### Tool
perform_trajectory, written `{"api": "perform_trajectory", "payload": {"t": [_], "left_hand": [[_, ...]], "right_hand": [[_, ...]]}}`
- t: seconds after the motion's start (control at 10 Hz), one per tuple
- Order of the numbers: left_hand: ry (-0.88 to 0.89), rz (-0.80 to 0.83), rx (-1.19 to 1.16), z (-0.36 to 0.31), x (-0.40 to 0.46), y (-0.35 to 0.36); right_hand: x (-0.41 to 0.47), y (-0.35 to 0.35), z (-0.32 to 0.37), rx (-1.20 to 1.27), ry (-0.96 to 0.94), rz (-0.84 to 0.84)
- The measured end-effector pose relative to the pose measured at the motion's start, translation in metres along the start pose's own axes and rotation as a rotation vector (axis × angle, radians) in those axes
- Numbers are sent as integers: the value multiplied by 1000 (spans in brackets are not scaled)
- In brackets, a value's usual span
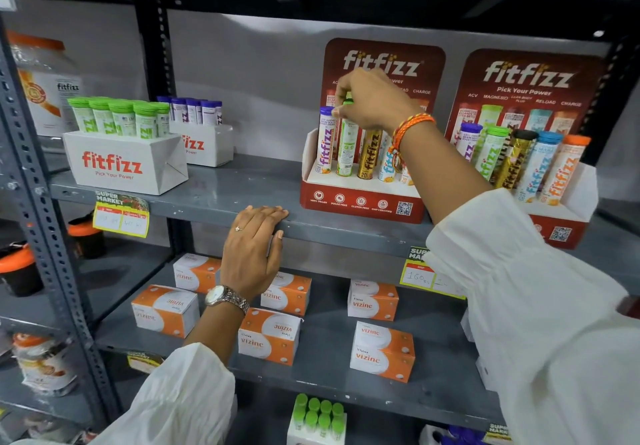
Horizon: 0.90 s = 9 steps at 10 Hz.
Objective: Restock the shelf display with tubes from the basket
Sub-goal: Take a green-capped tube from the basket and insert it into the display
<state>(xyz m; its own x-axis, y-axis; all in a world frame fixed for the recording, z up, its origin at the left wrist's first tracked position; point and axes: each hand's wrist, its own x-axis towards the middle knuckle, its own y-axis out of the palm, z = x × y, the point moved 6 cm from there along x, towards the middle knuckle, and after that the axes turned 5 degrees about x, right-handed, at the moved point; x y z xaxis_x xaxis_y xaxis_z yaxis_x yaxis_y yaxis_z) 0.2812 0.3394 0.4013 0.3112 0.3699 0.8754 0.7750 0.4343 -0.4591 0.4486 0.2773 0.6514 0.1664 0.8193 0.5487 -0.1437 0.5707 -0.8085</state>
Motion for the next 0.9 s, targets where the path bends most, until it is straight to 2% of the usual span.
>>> {"api": "perform_trajectory", "payload": {"t": [0.7, 0.9], "left_hand": [[33, 1, -4, 1, 0, -1], [25, 14, -12, 2, 0, -1]], "right_hand": [[16, 15, -17, -257, 77, 62], [11, 13, -18, -191, 80, 27]]}}
